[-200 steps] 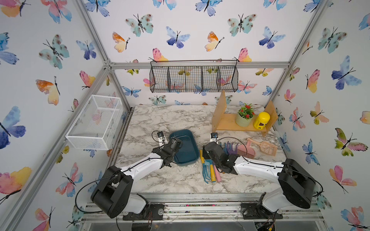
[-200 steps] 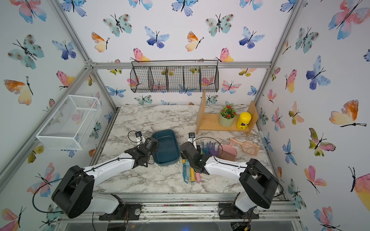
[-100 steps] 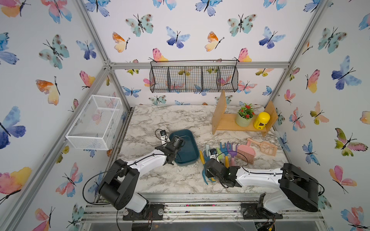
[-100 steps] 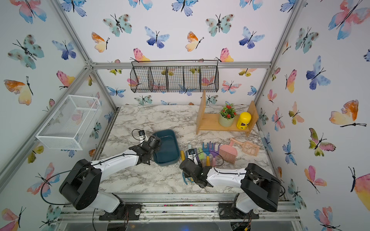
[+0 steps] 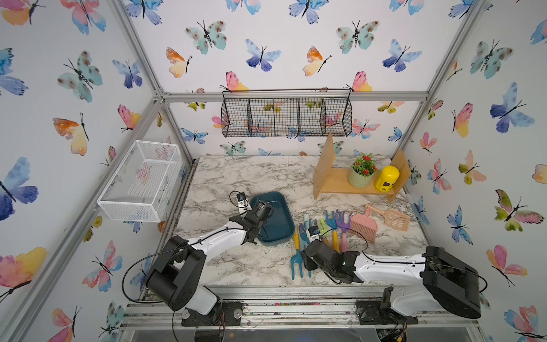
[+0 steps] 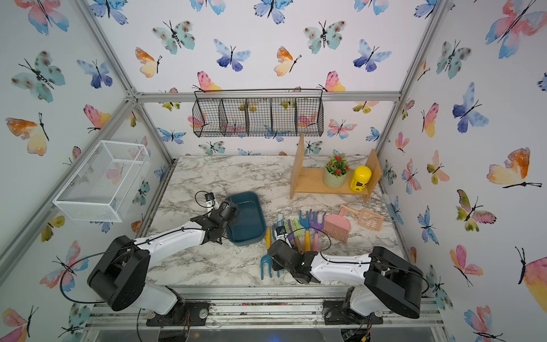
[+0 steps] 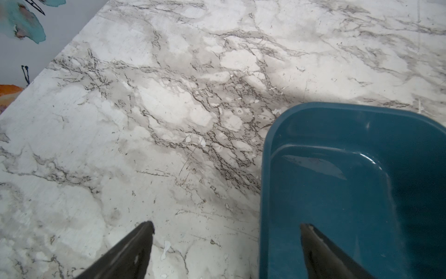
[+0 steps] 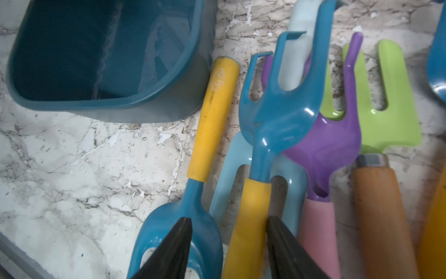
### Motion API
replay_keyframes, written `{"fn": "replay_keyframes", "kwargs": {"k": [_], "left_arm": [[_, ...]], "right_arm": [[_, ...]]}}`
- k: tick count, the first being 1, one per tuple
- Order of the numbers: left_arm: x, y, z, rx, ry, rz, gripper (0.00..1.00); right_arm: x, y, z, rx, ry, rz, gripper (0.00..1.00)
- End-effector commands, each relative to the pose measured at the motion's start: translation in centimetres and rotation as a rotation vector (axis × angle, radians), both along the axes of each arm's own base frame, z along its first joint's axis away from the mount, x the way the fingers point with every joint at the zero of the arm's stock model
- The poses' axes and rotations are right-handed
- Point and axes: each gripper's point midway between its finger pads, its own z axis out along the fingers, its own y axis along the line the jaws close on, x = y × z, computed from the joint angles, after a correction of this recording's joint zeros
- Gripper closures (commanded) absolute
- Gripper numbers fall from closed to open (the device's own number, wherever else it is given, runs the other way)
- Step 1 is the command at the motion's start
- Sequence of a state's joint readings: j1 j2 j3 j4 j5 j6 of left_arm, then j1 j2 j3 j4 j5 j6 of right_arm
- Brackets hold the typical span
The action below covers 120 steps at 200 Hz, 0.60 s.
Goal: Put the rake into the storage box
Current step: Pick up the rake at the center of the board.
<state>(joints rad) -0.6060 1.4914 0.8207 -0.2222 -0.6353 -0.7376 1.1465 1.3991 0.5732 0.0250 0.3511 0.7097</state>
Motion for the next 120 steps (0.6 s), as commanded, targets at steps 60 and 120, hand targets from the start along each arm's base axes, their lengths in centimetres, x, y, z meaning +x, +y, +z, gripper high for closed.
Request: {"fn": "replay_keyframes", "kwargs": {"k": [60, 120], "left_arm": [[-0.5, -0.2, 1.4, 0.004, -0.038, -0.012, 0.01], [-0.7, -0.3, 1.6, 0.004, -0.047, -0.014, 0.01]], "right_arm": [[1.9, -1.9, 0.4, -0.139, -0.09, -0.104, 0.43], [1.3, -2.2, -2.7, -0.175, -0.032, -0.106, 0.62]]}}
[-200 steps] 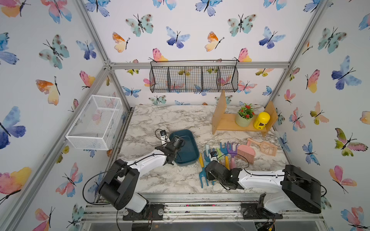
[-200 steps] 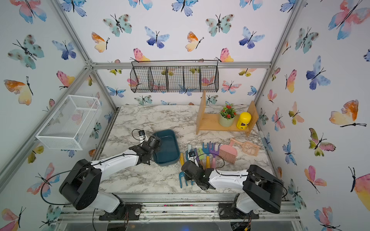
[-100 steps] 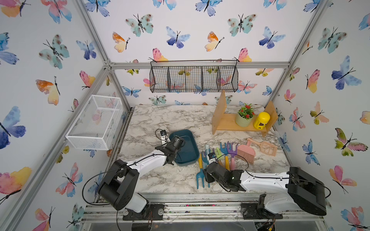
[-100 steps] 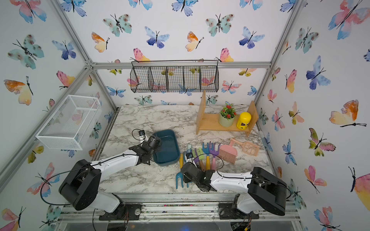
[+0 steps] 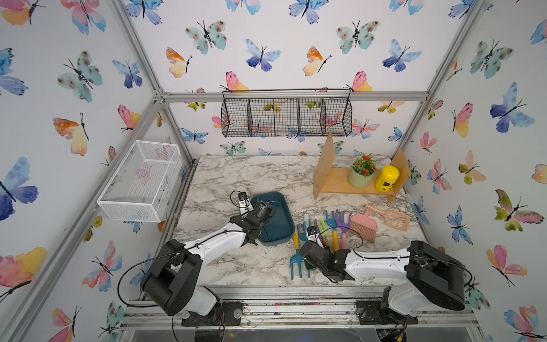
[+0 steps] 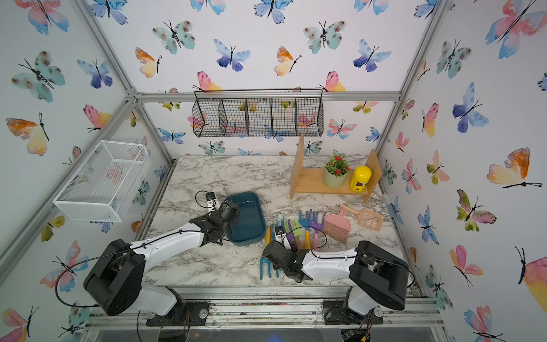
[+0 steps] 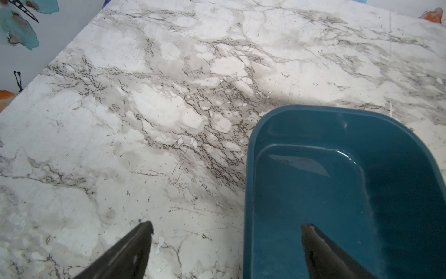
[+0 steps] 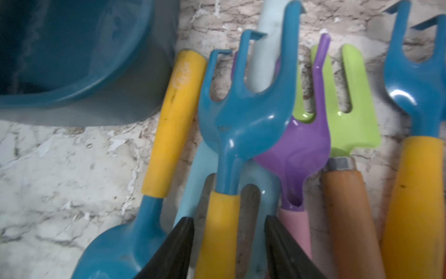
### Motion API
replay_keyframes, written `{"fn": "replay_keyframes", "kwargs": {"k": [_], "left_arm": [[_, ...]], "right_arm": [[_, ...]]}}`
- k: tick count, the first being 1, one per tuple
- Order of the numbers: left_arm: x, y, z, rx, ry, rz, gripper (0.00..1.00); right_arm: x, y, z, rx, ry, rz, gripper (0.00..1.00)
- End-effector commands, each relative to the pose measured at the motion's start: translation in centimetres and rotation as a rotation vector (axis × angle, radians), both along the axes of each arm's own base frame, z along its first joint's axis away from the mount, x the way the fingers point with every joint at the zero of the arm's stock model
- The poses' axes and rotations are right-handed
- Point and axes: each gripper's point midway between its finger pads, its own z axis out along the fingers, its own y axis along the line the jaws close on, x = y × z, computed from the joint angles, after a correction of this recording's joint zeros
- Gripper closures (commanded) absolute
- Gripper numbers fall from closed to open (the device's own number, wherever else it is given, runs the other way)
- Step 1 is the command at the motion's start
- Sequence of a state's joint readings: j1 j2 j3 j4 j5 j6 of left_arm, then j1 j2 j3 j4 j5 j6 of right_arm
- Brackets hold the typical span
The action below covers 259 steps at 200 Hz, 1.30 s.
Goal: Put the rake into the storage box
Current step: Pick up the rake at the center of the board, then place the rake in the storage box.
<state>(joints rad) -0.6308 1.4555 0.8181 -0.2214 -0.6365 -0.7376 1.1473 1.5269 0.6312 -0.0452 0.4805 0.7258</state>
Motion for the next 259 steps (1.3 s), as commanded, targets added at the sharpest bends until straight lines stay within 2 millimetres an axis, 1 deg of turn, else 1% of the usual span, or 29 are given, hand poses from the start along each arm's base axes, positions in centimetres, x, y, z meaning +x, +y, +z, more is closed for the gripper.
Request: {"fn": "replay_keyframes", "kwargs": {"k": [1, 25, 41, 52, 68, 81, 99, 119, 147, 170, 198, 242, 259], "left_arm": [[-0.4, 0.5, 0.5, 0.022, -0.019, 0.01, 0.01], [-0.3, -0.1, 0.4, 0.01, -0.014, -0.013, 0.01], [-0.2, -1.0, 0.6, 0.003, -0.015, -0.044, 0.02], [-0.2, -1.9, 0.8, -0.007, -0.015, -0.079, 0.01], [-0.4, -3.9, 1.3, -0.03, -0.02, -0.145, 0.02], [-0.7, -5.8, 1.7, -0.042, -0.031, -0.207, 0.02], [-1.1, -8.8, 2.2, -0.064, -0.041, -0.312, 0.02], [-1.6, -11.6, 2.6, -0.102, -0.057, -0.429, 0.04], [-2.4, -13.9, 3.1, -0.195, -0.083, -0.544, 0.04], [-3.1, -15.0, 4.2, -0.267, -0.12, -0.612, 0.03], [-4.1, -15.6, 5.9, -0.347, -0.191, -0.675, 0.03], [-4.7, -14.3, 8.4, -0.392, -0.297, -0.661, 0.02], [-5.1, -14.4, 9.0, -0.419, -0.32, -0.68, 0.01]], "right_arm": [[-0.2, -0.6, -0.5, -0.013, -0.001, -0.021, 0.63], [0.0, -1.1, 0.5, 0.002, -0.033, -0.036, 0.85], [0.3, -1.2, 1.7, 0.025, -0.064, -0.041, 0.92], [0.5, -1.2, 2.7, 0.043, -0.088, -0.04, 0.94], [0.8, -1.2, 4.5, 0.083, -0.134, -0.043, 0.95], [1.1, -0.8, 6.2, 0.145, -0.174, -0.037, 0.95], [1.0, -0.1, 8.2, 0.245, -0.215, -0.008, 0.94], [0.6, 0.8, 9.8, 0.324, -0.242, 0.053, 0.93], [0.5, 1.6, 11.3, 0.345, -0.267, 0.106, 0.91], [0.7, 2.1, 11.7, 0.316, -0.267, 0.124, 0.91], [1.1, 2.4, 11.8, 0.294, -0.281, 0.113, 0.91], [1.9, 2.1, 12.9, 0.287, -0.325, 0.081, 0.9], [2.1, 2.1, 13.6, 0.297, -0.344, 0.075, 0.9]]}}
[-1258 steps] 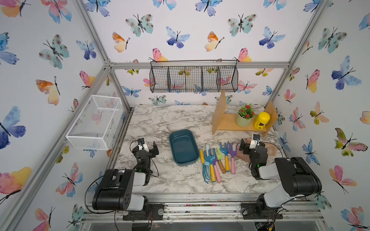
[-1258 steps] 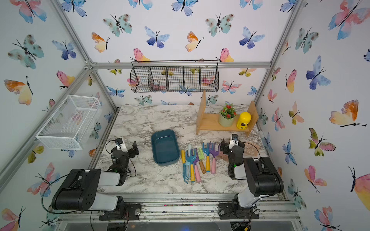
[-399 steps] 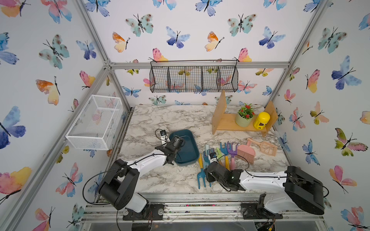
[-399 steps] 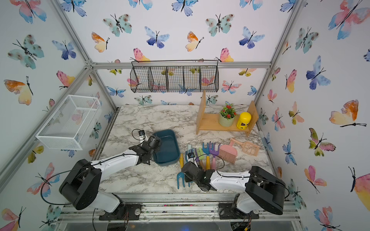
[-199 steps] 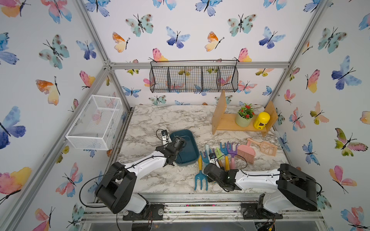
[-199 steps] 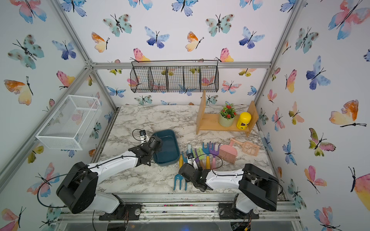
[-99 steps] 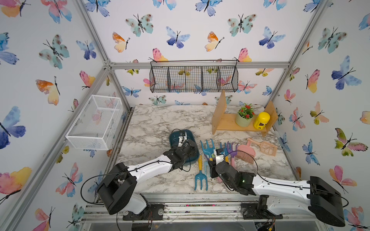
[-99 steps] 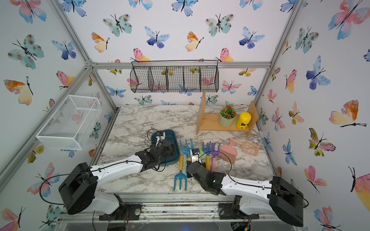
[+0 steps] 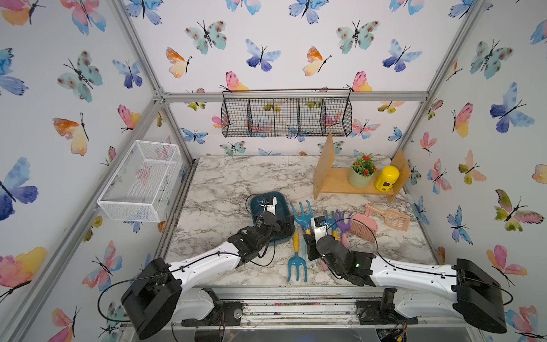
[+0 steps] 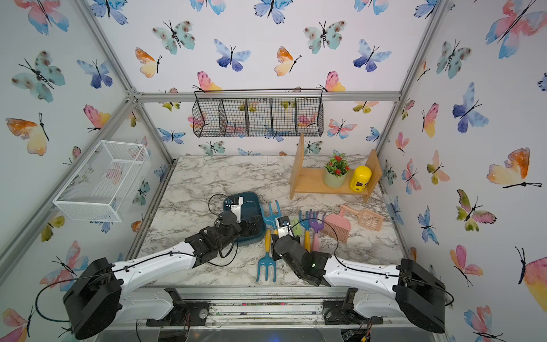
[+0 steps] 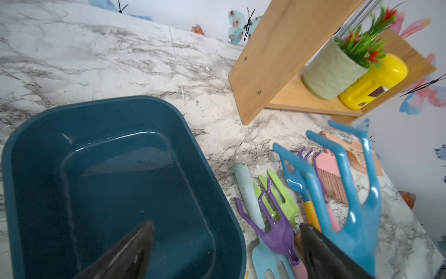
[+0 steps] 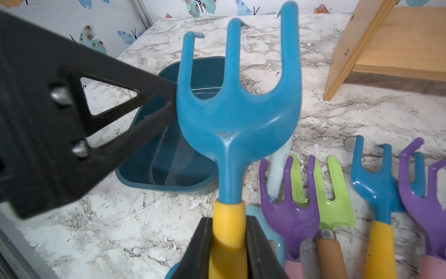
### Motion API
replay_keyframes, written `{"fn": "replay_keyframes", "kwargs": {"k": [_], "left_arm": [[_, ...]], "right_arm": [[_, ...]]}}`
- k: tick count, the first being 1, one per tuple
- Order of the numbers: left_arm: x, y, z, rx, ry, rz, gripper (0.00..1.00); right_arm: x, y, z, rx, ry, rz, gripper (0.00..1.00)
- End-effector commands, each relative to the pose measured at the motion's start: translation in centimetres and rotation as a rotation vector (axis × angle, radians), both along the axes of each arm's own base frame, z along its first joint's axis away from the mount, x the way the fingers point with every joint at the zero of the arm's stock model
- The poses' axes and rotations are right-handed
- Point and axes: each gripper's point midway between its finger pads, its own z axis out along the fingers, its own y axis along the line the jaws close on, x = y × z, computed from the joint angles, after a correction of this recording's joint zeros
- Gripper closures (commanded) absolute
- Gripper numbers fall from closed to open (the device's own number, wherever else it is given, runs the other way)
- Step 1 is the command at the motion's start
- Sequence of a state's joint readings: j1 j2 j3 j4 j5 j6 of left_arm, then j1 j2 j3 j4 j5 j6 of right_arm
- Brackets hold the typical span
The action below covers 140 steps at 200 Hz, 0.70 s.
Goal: Put the rake into the storage box
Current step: Place the rake in the storage box.
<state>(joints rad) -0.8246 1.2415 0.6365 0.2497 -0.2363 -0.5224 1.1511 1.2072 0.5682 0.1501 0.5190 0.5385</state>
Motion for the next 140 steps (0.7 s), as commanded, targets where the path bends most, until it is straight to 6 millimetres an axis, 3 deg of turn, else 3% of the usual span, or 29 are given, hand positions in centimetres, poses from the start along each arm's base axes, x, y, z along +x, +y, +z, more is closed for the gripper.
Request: {"fn": "replay_keyframes", "kwargs": {"k": [1, 65, 101, 140], "left_arm": [[-0.4, -0.8, 2.5, -0.089, -0.068, -0.052, 0.01], [-2.1, -4.2, 2.7, -0.2, -0.063, -0.244, 0.01], [-2.6, -5.4, 2.5, -0.233, -0.062, -0.307, 0.04], [-2.5, -4.8, 2.7, -0.242, -0.082, -0.285, 0.29]], "right_arm": [[0.8, 0.4, 2.4, 0.032, -0.062, -0.024, 0.9], [0.7, 2.4, 3.8, 0.084, -0.07, 0.035, 0.9], [-0.2, 4.0, 3.2, 0.109, -0.034, 0.121, 0.9], [-0.6, 4.7, 2.5, 0.115, -0.006, 0.157, 0.89]]}}
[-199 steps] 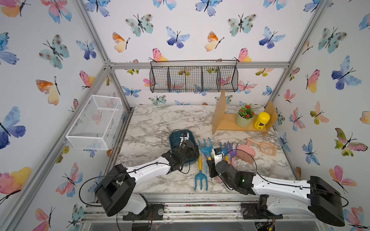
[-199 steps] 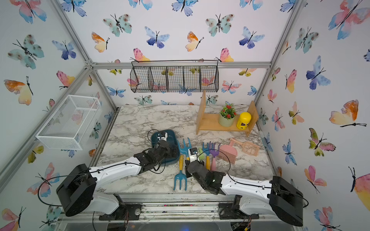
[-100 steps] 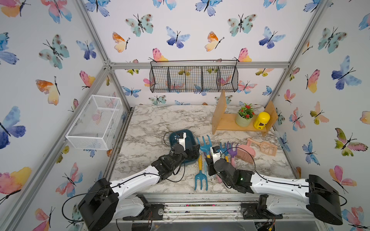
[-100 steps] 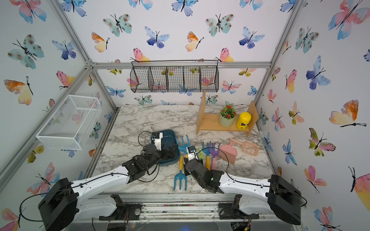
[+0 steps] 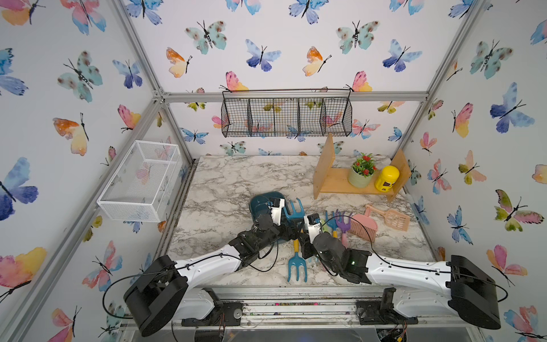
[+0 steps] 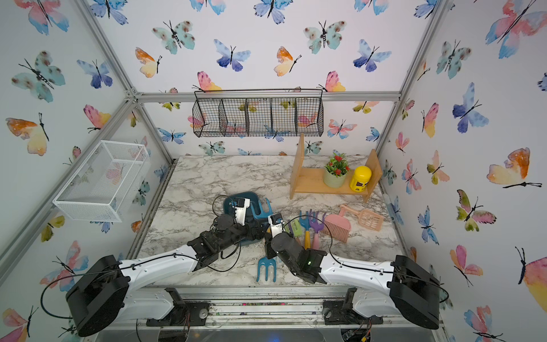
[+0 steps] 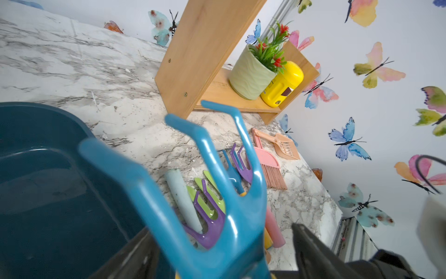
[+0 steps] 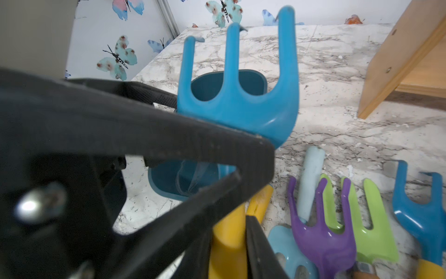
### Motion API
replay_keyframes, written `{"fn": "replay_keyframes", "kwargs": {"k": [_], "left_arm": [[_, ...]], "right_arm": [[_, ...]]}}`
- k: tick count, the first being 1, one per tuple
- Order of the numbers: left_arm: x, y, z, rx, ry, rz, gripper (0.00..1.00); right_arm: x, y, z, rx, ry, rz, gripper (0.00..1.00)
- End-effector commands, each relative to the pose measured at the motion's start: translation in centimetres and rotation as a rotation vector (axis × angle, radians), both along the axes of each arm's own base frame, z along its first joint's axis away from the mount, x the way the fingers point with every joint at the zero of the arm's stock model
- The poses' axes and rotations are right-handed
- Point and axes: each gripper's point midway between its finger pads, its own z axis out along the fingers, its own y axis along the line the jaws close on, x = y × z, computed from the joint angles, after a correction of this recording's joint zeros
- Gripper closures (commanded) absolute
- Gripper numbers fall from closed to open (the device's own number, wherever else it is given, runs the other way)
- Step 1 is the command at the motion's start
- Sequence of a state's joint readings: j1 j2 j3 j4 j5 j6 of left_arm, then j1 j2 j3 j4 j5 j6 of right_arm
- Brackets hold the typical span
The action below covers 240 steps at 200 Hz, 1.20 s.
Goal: Put the rake into the storage box
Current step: Place the rake in the storage box.
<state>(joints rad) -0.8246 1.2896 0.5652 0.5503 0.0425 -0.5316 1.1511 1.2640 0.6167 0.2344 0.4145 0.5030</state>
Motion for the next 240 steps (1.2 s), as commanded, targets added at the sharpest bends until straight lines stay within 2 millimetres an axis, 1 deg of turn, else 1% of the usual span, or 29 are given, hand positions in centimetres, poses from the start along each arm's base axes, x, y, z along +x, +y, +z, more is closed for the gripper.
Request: {"fn": "replay_keyframes", "kwargs": {"k": [1, 8, 21, 29, 31, 37, 39, 41, 66, 76, 84, 89, 97, 110, 114, 122, 129, 142, 161, 171, 182, 193, 206, 218, 240], "left_arm": [[-0.3, -0.2, 1.1, -0.043, -0.033, -0.022, 0.3], [-0.3, -0.1, 1.1, -0.045, -0.036, -0.019, 0.35], [-0.2, 0.1, 1.0, -0.046, -0.036, -0.013, 0.49], [-0.2, 0.1, 0.9, -0.044, -0.035, -0.015, 0.62], [-0.2, 0.1, 0.9, -0.043, -0.034, -0.015, 0.66], [-0.2, 0.0, 0.9, -0.041, -0.033, -0.018, 0.82], [-0.2, 0.0, 0.8, -0.039, -0.032, -0.017, 0.92], [-0.1, 0.1, 0.8, -0.039, -0.031, -0.013, 1.0], [0.2, 0.2, 0.4, -0.025, -0.012, 0.005, 1.0], [0.3, 0.3, 0.5, -0.031, -0.008, 0.015, 1.0], [0.4, 0.4, 0.6, -0.036, -0.009, 0.024, 1.0], [0.5, 0.6, 0.8, -0.039, -0.01, 0.032, 1.0], [0.8, 0.9, 0.8, -0.037, -0.009, 0.055, 1.0], [1.6, 1.6, 1.5, -0.04, -0.012, 0.101, 1.0], [1.9, 1.9, 1.6, -0.04, -0.011, 0.121, 1.0], [2.8, 2.8, 1.9, -0.035, -0.003, 0.175, 1.0], [3.6, 3.7, 2.1, -0.026, 0.004, 0.223, 1.0], [5.3, 5.8, 2.2, -0.02, 0.027, 0.327, 1.0], [7.6, 8.9, 1.7, -0.034, 0.056, 0.452, 1.0], [8.6, 10.3, 1.4, -0.045, 0.076, 0.492, 1.0], [9.5, 11.2, 1.0, -0.03, 0.082, 0.528, 1.0], [10.2, 11.5, 0.3, 0.022, 0.092, 0.556, 1.0], [11.0, 11.1, -0.9, 0.082, 0.115, 0.552, 1.0], [11.4, 10.4, -2.3, 0.113, 0.154, 0.536, 1.0], [11.6, 8.5, -5.1, 0.131, 0.23, 0.463, 1.0]], "right_arm": [[-0.4, 1.4, 1.0, 0.049, -0.003, 0.052, 0.89], [-0.4, 1.5, 1.0, 0.049, -0.002, 0.055, 0.9], [-0.5, 1.5, 0.8, 0.05, 0.003, 0.055, 0.89], [-0.4, 1.5, 0.9, 0.052, 0.002, 0.055, 0.89], [-0.4, 1.5, 0.8, 0.05, 0.003, 0.055, 0.89], [-0.4, 1.4, 0.8, 0.049, 0.004, 0.051, 0.89], [-0.4, 1.4, 0.8, 0.049, 0.003, 0.049, 0.89], [-0.4, 1.4, 0.8, 0.048, 0.003, 0.047, 0.89], [-0.3, 1.1, 1.0, 0.05, -0.001, 0.036, 0.86], [-0.3, 0.9, 1.2, 0.053, -0.003, 0.03, 0.82], [-0.3, 0.7, 1.3, 0.057, -0.003, 0.023, 0.77], [-0.2, 0.6, 1.3, 0.059, -0.004, 0.017, 0.7], [-0.2, 0.3, 1.4, 0.063, -0.003, 0.005, 0.56], [0.1, -0.3, 1.5, 0.07, 0.003, -0.033, 0.28], [0.1, -0.4, 1.5, 0.072, 0.004, -0.04, 0.21], [0.2, -0.8, 1.4, 0.069, 0.003, -0.058, 0.13], [0.4, -1.1, 1.4, 0.067, 0.003, -0.077, 0.08], [0.5, -1.8, 1.6, 0.071, -0.003, -0.105, 0.07], [0.5, -2.7, 2.1, 0.097, -0.018, -0.128, 0.07], [0.4, -3.1, 2.3, 0.11, -0.025, -0.132, 0.08], [0.3, -3.5, 2.4, 0.117, -0.031, -0.138, 0.08], [0.3, -3.7, 2.4, 0.12, -0.034, -0.14, 0.08], [0.3, -3.9, 2.4, 0.116, -0.036, -0.147, 0.08], [0.4, -4.0, 2.4, 0.11, -0.039, -0.154, 0.08], [0.5, -3.9, 2.1, 0.095, -0.038, -0.154, 0.08]]}}
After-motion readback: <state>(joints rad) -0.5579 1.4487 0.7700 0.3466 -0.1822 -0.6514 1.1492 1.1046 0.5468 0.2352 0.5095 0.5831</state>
